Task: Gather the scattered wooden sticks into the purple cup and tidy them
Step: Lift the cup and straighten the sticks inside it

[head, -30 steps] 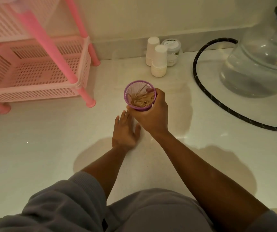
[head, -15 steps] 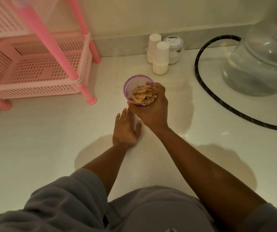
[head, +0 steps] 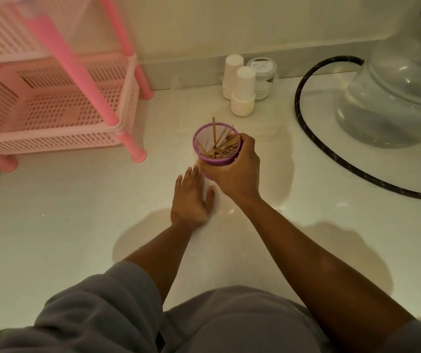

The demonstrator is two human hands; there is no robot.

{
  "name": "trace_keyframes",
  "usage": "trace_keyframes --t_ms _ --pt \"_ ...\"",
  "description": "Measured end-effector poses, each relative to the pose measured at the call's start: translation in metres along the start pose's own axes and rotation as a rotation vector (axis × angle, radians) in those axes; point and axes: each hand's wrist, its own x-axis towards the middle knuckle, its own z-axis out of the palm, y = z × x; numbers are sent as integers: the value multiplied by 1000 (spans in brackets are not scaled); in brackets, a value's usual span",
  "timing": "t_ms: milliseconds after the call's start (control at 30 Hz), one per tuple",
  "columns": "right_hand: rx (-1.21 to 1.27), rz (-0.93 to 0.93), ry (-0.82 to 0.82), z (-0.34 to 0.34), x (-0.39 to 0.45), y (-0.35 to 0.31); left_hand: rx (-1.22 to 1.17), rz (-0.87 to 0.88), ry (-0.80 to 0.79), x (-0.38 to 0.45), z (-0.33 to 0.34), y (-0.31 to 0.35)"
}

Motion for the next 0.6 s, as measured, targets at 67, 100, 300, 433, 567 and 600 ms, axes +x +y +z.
trace_keyframes --t_ms 67,100,300,433,567,600 --pt "10 -39 31 -2 -2 -9 7 -26 -23 1 1 -1" --pt "35 -65 75 -2 -2 -13 29 -27 -29 1 2 -1" --pt "42 -11 5 -1 7 -3 41 38 24 -3 1 -3" --pt "45 -34 5 0 12 -8 35 9 -3 -2 1 -3" --pt "134 -74 101 1 12 -10 36 10 -6 -1 1 -4" --pt "137 -79 102 2 12 -7 38 6 -4 0 1 -4"
